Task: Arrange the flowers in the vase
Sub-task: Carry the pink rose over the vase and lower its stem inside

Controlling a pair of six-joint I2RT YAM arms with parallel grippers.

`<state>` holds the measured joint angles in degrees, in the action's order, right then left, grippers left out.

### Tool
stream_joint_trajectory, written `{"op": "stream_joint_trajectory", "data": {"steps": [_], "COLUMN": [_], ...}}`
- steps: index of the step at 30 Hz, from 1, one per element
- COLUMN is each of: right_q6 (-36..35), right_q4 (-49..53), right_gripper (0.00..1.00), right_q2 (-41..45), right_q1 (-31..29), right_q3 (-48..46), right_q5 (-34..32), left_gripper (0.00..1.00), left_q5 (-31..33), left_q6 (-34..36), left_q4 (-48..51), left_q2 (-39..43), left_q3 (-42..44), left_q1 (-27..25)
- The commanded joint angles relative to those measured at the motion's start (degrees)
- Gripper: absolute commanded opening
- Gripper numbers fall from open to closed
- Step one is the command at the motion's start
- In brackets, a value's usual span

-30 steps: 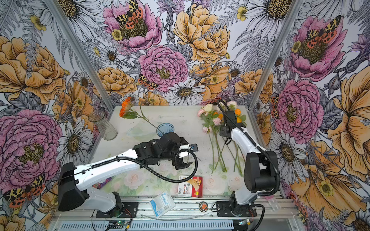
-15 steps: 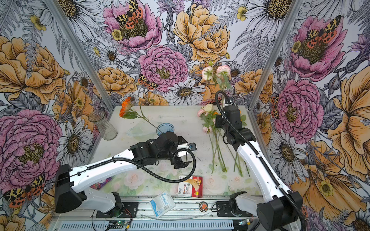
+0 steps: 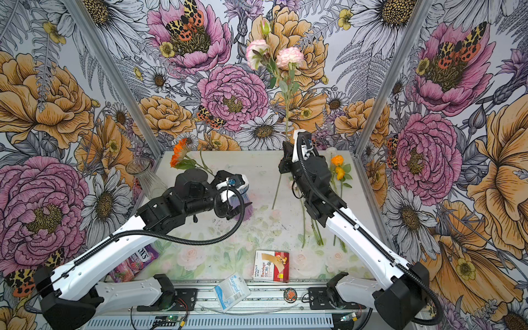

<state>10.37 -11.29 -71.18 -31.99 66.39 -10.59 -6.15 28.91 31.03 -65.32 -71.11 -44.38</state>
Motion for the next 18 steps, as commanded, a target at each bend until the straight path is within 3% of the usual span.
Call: {"op": "stream_joint_trajectory", "data": {"steps": [1,5,11,18], "right_q6": [-3.87,-4.56,-3.78,-4.04], "right_q4": [-8.14,-12.13,-14.99,-21.31], "right_gripper": [0.0,0.0,0.0,0.0], "right_q2": [-3.31,-7.23,-11.88,-15.34], "right_q1": [-3.36,-6.25,-9.3,-12.27], "right_q3": [6.63,10.89,14.36,11.18], "right_q5": [-2.53,-4.85,-6.06,-8.01], "left_gripper": [0.99,0.99,0.99,0.99], "left_q5": [-6.94,-8.22,-17.02,-18.4], "left_q6": [-1.0,-0.8,-2.69,0.25], "left_q4": [-3.06,-2.91,-3.42,-3.42], "left_q2": [2.45,3.02,4.32,5.82], "left_q3": [1.14,1.26,0.86,2.88], "left_q1": [2.82,5.75,14.67,15.87]}}
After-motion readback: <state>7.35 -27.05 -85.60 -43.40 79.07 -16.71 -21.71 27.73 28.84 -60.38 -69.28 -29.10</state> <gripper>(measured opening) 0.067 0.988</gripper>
